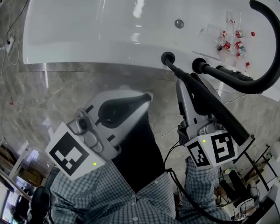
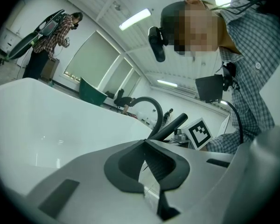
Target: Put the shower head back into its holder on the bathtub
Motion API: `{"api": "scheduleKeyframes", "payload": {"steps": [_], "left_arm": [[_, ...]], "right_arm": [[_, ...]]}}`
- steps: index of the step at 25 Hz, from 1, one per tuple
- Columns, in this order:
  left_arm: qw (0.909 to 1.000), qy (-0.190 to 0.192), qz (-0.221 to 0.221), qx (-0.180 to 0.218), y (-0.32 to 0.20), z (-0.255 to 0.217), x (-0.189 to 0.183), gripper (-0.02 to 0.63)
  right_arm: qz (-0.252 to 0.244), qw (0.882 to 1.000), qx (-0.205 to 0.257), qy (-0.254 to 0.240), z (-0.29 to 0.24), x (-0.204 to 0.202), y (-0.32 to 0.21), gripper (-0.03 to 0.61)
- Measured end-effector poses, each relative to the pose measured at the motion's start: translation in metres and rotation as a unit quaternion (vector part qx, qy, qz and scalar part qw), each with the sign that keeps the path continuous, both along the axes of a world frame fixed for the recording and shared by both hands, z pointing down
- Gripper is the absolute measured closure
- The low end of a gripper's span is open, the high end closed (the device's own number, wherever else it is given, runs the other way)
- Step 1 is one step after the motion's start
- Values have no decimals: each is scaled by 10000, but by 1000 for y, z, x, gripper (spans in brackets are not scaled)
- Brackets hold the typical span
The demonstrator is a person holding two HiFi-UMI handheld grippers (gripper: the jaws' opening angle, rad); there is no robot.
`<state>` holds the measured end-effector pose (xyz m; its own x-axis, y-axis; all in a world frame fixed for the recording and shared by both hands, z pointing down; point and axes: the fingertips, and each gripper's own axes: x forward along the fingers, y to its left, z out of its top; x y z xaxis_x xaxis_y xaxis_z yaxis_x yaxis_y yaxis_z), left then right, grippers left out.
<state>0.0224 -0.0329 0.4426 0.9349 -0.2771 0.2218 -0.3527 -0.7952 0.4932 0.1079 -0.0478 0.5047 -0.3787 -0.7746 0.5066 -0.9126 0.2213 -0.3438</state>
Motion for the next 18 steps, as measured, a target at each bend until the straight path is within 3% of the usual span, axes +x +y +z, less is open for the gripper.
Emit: {"api": "scheduleKeyframes", "payload": {"steps": [18], "left_arm": [[9995,-93,-270,-111,-23,31,-6,606]], "right_arm": [[-205,9984,-304,425,56,5,-24,443]]}}
